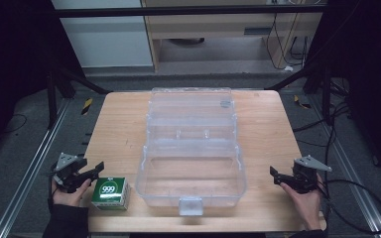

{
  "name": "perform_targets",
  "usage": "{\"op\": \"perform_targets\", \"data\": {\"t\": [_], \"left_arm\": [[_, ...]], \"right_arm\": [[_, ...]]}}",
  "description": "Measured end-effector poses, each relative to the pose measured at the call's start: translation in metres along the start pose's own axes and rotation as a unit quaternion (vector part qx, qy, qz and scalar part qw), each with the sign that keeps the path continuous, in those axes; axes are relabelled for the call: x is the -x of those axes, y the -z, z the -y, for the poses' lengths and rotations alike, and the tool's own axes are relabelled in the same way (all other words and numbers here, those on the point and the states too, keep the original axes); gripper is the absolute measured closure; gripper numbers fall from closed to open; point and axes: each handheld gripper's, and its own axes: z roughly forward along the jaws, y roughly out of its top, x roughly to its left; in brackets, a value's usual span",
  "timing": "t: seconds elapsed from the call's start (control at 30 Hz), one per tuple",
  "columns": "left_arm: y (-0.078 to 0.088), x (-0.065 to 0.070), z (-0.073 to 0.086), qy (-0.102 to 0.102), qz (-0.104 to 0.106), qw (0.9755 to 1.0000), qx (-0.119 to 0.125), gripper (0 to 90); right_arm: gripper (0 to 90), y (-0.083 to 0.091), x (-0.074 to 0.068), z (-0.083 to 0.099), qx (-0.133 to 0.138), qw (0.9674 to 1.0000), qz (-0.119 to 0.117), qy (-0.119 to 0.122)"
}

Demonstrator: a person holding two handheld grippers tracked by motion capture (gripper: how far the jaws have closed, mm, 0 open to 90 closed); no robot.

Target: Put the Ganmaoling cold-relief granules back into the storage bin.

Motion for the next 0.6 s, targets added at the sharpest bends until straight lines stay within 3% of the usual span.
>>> {"op": "perform_targets", "data": {"t": [0.17,0.27,0.6], "left_arm": [[0.002,0.003,-0.003,-0.009,0.011,0.9999,0.0,27.7],[0.004,0.005,-0.007,-0.013,0.025,0.9996,0.001,27.5],[0.02,0.01,-0.035,-0.069,0.056,0.996,0.012,25.9]], "right_arm": [[6.5,0.004,-0.006,0.0,0.001,0.9999,-0.011,0.009],[6.7,0.005,-0.006,-0.001,0.003,0.9999,-0.017,-0.002],[6.8,0.007,-0.006,-0.001,0.009,0.9998,-0.015,0.002]]}}
